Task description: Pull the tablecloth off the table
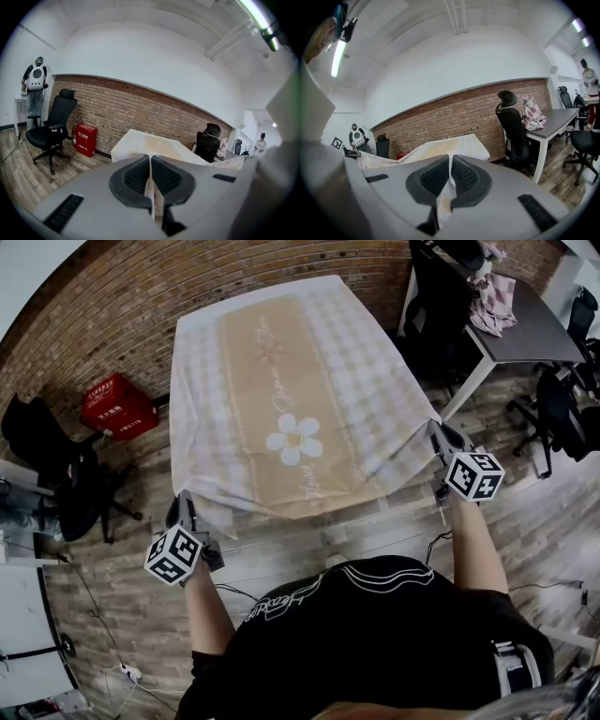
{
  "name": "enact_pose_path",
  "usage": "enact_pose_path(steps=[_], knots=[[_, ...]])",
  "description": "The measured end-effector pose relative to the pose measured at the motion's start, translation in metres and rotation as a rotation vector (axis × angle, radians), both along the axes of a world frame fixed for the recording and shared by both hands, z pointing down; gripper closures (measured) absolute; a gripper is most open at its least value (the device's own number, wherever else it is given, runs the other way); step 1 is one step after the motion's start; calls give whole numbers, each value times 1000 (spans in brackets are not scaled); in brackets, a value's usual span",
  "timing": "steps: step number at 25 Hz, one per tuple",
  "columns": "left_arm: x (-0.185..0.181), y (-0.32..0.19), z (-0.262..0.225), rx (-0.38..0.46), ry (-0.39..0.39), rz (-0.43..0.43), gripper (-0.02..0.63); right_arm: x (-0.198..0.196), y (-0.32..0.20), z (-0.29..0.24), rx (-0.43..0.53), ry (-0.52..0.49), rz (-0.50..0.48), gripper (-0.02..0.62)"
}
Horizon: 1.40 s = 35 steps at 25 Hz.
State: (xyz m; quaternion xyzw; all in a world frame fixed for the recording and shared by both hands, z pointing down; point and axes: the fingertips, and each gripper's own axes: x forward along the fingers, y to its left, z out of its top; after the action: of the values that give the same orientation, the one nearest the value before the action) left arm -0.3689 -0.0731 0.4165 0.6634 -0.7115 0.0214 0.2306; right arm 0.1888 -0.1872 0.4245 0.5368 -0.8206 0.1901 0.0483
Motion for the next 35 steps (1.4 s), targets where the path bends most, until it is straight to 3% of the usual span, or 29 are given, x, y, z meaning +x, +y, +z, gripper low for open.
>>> enact_pose_path(steps=[14,35], knots=[[-1,59,-18,12,-14,81,600,-5,76,-15,12,0,46,597],[-1,117,-38,34,-8,156,600,-17,147,-30,40,-16,85,598]])
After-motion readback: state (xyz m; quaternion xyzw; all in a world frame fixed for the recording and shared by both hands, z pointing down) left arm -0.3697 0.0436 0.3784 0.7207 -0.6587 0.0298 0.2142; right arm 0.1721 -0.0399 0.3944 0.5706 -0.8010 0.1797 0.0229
